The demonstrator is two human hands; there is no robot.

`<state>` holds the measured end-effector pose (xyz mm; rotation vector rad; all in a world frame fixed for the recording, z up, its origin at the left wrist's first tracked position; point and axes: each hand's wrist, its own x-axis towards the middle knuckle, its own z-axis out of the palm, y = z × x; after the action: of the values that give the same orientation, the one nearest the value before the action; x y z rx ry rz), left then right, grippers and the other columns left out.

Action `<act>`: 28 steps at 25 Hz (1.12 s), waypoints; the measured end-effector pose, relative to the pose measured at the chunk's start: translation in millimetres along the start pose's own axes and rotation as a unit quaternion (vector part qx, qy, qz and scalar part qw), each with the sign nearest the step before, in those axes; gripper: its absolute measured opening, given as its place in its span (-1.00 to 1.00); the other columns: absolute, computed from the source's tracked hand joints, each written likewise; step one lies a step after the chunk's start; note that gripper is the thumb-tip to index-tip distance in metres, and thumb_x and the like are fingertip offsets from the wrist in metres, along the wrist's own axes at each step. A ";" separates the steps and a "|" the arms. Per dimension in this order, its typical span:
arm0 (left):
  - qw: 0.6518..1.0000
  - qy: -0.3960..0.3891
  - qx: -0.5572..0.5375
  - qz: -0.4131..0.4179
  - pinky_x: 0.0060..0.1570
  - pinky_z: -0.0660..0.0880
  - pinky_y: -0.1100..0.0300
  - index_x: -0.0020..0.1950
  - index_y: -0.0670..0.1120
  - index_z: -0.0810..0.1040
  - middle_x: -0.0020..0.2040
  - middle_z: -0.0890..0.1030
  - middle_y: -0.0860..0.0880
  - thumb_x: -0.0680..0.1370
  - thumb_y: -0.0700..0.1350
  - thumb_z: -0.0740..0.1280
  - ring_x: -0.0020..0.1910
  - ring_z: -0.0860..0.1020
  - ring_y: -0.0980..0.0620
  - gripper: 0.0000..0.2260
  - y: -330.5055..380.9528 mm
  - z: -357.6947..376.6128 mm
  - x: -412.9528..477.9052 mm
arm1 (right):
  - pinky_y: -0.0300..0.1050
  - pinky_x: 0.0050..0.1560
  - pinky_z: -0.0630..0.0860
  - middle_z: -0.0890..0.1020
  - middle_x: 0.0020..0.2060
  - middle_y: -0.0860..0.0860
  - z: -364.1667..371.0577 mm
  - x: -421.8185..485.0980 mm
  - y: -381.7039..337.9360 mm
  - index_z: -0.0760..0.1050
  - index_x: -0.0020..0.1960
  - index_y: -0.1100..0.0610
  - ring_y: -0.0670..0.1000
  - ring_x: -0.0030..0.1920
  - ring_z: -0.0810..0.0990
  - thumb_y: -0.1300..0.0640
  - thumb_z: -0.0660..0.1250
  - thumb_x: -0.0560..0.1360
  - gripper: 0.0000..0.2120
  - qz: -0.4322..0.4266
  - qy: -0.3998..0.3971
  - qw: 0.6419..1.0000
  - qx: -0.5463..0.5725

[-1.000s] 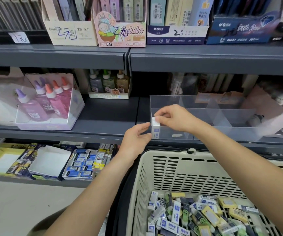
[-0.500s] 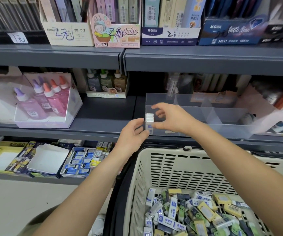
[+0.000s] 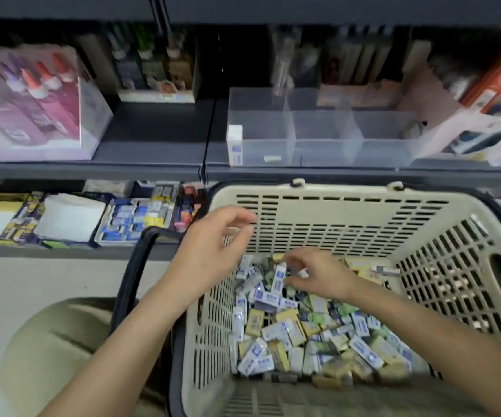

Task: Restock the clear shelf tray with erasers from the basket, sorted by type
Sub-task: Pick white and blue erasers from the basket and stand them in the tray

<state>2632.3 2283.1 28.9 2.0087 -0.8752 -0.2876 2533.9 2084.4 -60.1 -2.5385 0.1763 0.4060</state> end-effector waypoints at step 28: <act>0.868 -0.286 -0.047 -0.403 0.03 0.50 0.11 0.25 -0.13 0.45 0.19 0.52 -0.10 0.56 -0.04 0.29 0.13 0.50 -0.03 -0.70 -14.9 131.9 23.2 | -0.45 -0.29 0.41 0.60 -0.20 -0.06 6.0 -12.9 51.5 0.56 0.04 0.12 -0.09 -0.22 0.54 0.18 0.45 0.39 -0.77 0.033 -0.011 0.969 0.243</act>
<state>2589.2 2187.2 -55.3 2.1263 -0.2759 -1.4230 2509.4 2045.1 -86.9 -2.0490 0.3106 0.3647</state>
